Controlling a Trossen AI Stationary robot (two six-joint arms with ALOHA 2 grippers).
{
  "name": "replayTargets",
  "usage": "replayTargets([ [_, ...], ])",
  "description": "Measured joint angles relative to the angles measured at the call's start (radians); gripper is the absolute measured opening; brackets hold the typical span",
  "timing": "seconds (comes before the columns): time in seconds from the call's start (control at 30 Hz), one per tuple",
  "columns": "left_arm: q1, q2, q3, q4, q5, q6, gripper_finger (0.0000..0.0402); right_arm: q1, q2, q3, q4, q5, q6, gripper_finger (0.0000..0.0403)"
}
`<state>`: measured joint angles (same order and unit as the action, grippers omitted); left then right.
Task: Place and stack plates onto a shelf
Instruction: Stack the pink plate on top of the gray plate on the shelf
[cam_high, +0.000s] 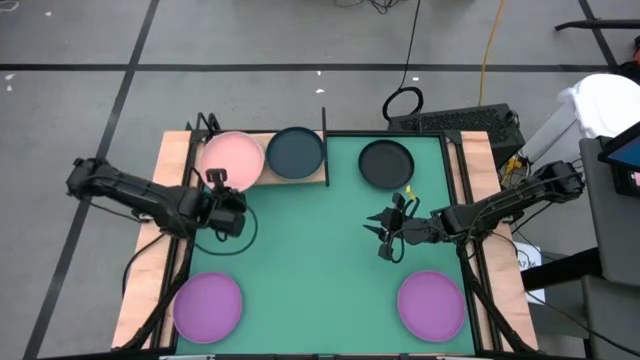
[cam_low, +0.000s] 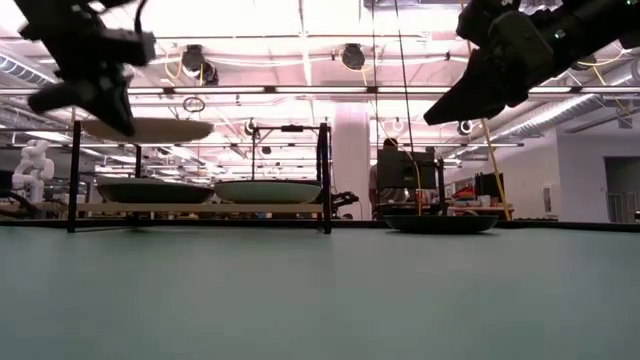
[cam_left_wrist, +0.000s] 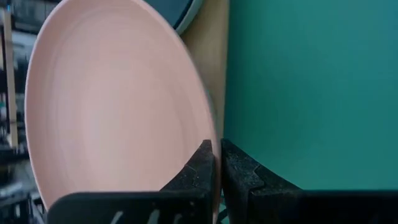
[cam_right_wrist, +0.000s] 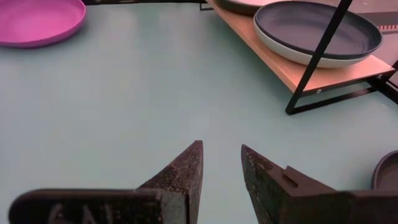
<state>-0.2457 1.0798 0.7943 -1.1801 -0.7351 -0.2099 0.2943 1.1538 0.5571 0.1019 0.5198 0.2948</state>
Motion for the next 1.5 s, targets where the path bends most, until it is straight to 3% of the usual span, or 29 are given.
replayTargets([
  [0.3, 0.216, 0.0, -0.037, 0.149, 0.013, 0.144, 0.0012, 0.0, 0.0, 0.0, 0.0, 0.0, -0.011, 0.0093],
  [0.53, 0.389, 0.0, -0.037, 0.256, 0.14, 0.24, 0.0033, 0.0, 0.001, 0.009, -0.001, -0.055, -0.011, 0.0093],
  [0.77, 0.482, 0.001, -0.037, 0.285, 0.153, 0.288, 0.0039, 0.031, 0.001, 0.086, 0.005, -0.057, -0.033, 0.0093],
  [1.0, 0.541, 0.001, -0.037, 0.316, 0.257, 0.332, 0.0041, 0.097, 0.0, 0.162, -0.011, -0.053, -0.074, 0.0093],
  [1.23, 0.573, 0.001, -0.037, 0.315, 0.27, 0.325, 0.0048, 0.19, 0.01, 0.314, -0.289, -0.021, 0.07, 0.0093],
  [1.5, 0.573, 0.001, -0.037, 0.315, 0.241, 0.312, 0.0123, 0.311, 0.067, 0.461, -0.57, -0.018, 0.314, 0.0093],
])
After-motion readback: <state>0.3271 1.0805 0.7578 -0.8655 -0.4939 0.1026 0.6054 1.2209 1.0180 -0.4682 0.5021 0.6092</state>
